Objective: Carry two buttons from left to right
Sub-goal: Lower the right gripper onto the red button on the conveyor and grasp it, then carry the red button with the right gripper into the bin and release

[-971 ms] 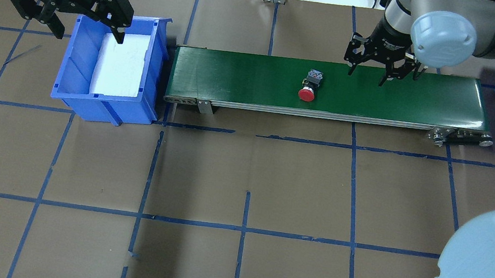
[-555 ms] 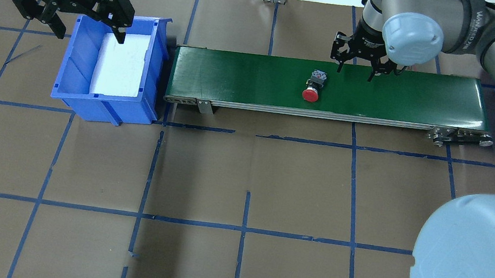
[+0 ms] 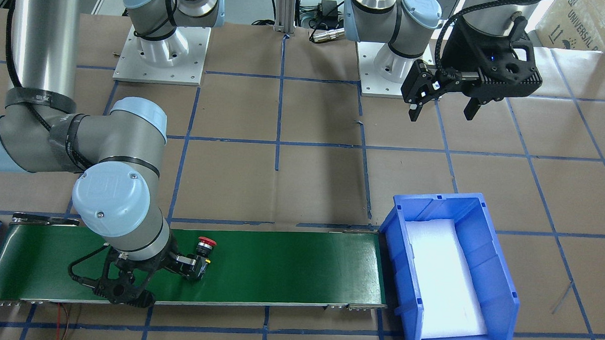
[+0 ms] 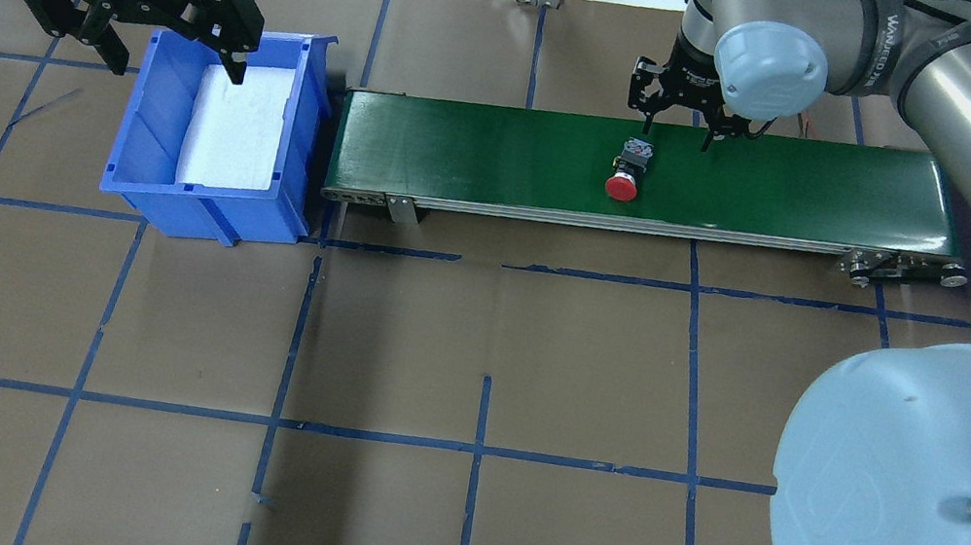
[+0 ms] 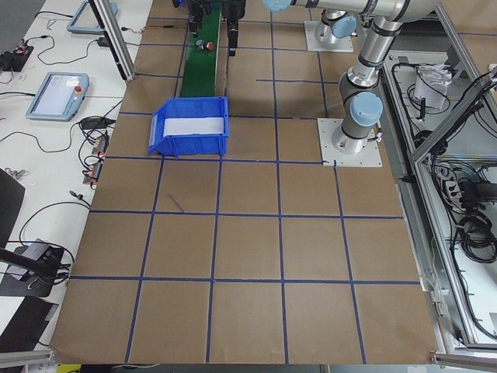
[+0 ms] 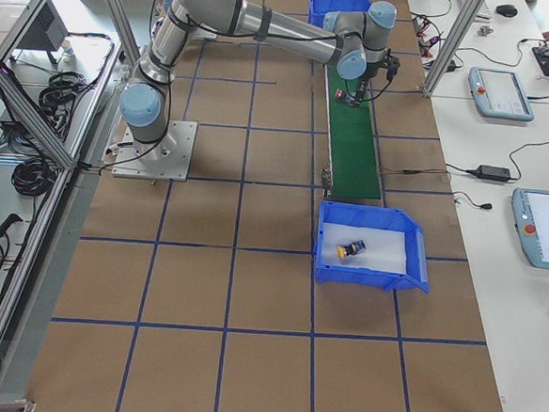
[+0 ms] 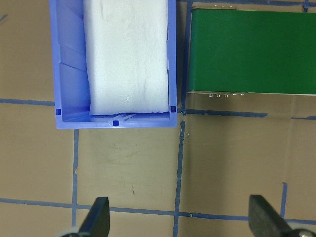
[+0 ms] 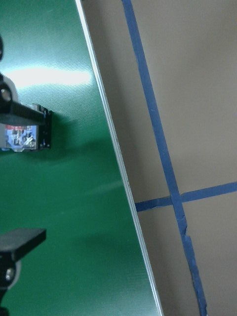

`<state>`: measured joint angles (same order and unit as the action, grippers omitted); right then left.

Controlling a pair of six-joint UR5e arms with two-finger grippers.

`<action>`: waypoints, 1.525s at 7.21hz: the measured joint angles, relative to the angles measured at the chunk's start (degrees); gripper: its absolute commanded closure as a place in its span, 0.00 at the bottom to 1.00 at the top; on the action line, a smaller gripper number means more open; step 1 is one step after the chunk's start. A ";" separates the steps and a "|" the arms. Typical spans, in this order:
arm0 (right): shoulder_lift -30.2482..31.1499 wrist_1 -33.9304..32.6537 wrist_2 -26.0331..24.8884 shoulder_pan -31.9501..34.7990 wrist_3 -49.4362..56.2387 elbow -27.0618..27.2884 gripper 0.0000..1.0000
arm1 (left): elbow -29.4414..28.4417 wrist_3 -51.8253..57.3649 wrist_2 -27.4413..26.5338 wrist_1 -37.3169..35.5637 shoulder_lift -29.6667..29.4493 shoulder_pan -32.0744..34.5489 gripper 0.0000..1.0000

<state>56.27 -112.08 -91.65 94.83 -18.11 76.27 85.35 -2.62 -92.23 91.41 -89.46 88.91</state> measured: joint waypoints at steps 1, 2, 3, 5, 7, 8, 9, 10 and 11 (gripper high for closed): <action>-0.42 -0.33 0.04 0.18 -0.10 -0.35 0.22 | 0.00 0.02 0.02 0.00 0.08 0.02 0.00; -0.82 -0.50 0.04 0.50 -0.15 -0.67 0.21 | -0.03 0.01 -0.04 -0.02 0.22 0.03 0.00; -1.13 -0.58 0.01 0.75 -0.15 -0.82 0.21 | -0.06 -0.09 -0.15 -0.06 0.41 -0.01 0.00; -1.37 -0.76 0.04 0.92 -0.04 -0.58 0.21 | -0.09 -0.30 -0.22 -0.03 0.59 -0.11 0.00; -1.32 -0.95 0.01 0.87 0.48 0.30 0.33 | 0.03 -0.34 -0.18 0.02 0.48 -0.12 0.00; -1.19 -0.93 -0.01 0.77 1.12 1.05 0.58 | 0.16 -0.36 -0.16 0.05 0.47 -0.09 0.00; -1.07 -0.84 -0.03 0.58 2.60 1.73 0.78 | 0.19 -0.37 -0.15 0.07 0.41 -0.06 0.00; -1.03 -0.65 -0.07 0.30 4.44 2.21 0.90 | 0.16 -0.37 -0.15 0.08 0.30 -0.06 0.00; -0.94 -0.49 -0.09 -0.19 5.94 2.34 0.92 | 0.13 -0.37 -0.15 0.08 0.22 -0.06 0.00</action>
<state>55.33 -112.57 -91.74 94.64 -12.17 78.61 85.47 -2.99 -92.37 91.49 -89.24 88.85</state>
